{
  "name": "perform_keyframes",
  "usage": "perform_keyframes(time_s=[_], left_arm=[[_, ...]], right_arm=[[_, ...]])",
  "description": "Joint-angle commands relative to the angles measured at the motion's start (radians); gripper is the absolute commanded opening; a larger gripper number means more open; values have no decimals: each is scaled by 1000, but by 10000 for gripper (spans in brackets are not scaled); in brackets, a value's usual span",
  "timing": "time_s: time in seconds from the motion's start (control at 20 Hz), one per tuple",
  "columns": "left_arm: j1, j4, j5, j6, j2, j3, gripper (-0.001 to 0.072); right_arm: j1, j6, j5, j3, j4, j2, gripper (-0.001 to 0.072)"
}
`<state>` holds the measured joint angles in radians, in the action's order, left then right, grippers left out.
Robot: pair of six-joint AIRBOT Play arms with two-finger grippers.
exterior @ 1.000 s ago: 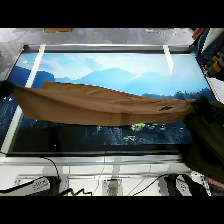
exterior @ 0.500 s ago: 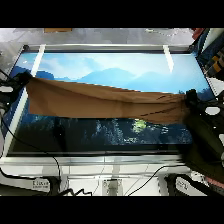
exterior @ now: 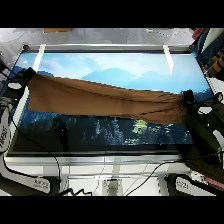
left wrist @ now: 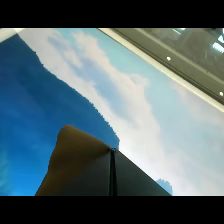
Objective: Fold the clothes and pants, and hang the long-sleeved shirts on hangers.
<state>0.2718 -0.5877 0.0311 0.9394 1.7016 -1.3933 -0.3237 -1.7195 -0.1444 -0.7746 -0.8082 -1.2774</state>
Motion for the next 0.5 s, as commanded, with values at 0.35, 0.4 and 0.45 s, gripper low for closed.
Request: perform_keyframes(time_s=[0.35, 0.4, 0.45], left_arm=[[-22, -13, 60, 0, 45, -48, 362], [-22, -12, 48, 1, 40, -48, 720], [-22, -10, -6, 0, 26, -48, 667]], right_arm=[[2, 5, 14, 0, -11, -4, 494], [2, 10, 11, 0, -13, -3, 566], [2, 11, -5, 0, -16, -3, 566]])
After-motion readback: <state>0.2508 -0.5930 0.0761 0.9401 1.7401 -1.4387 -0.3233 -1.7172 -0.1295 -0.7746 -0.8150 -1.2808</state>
